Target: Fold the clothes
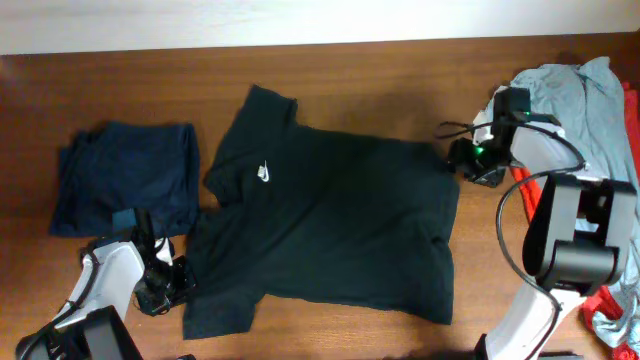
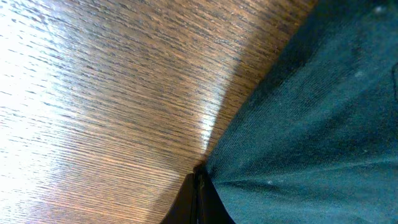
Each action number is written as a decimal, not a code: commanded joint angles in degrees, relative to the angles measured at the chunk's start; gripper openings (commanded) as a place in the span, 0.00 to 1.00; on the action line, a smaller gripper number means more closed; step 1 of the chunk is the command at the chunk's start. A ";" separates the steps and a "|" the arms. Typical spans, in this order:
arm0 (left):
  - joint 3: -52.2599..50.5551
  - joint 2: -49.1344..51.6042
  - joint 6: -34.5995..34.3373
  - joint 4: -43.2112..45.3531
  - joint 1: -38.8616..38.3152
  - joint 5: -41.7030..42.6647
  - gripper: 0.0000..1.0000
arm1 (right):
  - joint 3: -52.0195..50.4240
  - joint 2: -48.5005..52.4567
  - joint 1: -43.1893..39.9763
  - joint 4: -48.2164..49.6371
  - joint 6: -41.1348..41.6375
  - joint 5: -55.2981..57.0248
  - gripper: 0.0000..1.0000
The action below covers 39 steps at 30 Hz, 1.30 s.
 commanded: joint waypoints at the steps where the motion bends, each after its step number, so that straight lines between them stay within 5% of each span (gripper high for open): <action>1: 0.74 0.39 -0.66 0.13 0.35 -1.44 0.01 | -0.07 1.79 0.96 0.87 -5.16 -7.91 0.65; 5: 0.74 0.39 -0.66 0.13 0.35 -1.44 0.01 | -0.07 2.03 2.12 1.01 -5.62 -9.14 0.57; 10: 0.74 0.39 -0.66 0.15 0.35 -1.44 0.00 | -0.02 1.79 2.69 1.05 -5.95 -9.53 0.15; 13: 0.74 0.39 -0.66 0.15 0.35 -1.44 0.01 | 0.37 0.39 2.19 0.94 -4.94 -5.66 0.06; 21: 0.74 0.39 -0.66 0.17 0.35 -1.46 0.01 | 0.96 -6.34 1.22 -0.31 -1.79 14.71 0.10; 39: 0.74 0.39 -0.66 0.46 0.35 -1.42 0.00 | 1.07 -7.15 1.20 0.02 2.91 15.82 0.34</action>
